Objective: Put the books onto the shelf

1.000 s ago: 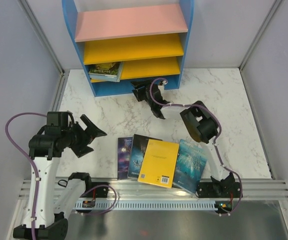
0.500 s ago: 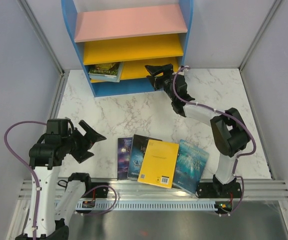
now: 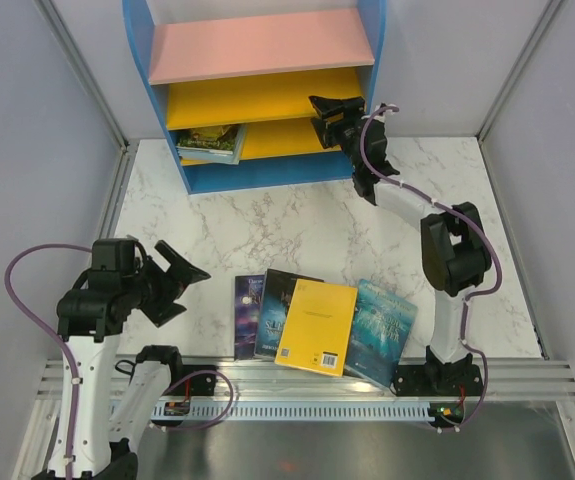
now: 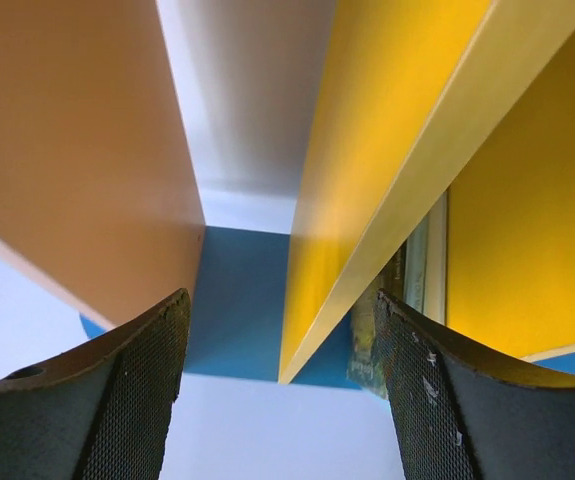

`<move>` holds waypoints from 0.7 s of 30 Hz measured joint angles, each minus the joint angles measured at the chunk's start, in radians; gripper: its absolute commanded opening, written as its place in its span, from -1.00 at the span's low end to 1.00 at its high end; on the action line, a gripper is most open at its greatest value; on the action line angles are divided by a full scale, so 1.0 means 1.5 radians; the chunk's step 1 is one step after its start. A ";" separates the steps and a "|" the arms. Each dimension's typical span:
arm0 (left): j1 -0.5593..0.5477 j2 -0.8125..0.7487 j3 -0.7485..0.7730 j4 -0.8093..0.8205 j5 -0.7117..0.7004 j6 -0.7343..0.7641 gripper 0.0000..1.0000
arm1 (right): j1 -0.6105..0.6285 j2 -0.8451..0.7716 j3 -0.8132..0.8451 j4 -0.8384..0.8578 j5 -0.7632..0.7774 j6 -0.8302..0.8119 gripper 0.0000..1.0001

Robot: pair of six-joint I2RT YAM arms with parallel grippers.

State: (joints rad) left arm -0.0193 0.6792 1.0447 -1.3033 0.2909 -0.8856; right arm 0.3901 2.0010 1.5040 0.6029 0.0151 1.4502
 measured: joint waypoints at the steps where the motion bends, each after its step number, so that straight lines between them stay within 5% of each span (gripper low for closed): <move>1: 0.000 0.003 0.001 0.000 -0.001 0.000 0.99 | -0.002 0.007 0.009 -0.006 0.000 0.000 0.55; 15: 0.000 0.033 0.001 0.014 -0.003 0.000 1.00 | -0.005 0.072 0.083 -0.063 0.045 0.011 0.48; 21: 0.000 0.037 0.001 0.017 -0.004 0.001 0.99 | -0.003 0.140 0.186 -0.102 0.092 0.020 0.21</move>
State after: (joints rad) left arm -0.0193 0.7349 1.0462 -1.2774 0.2852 -0.8848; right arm 0.3862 2.2105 1.7828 0.4492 0.1524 1.4803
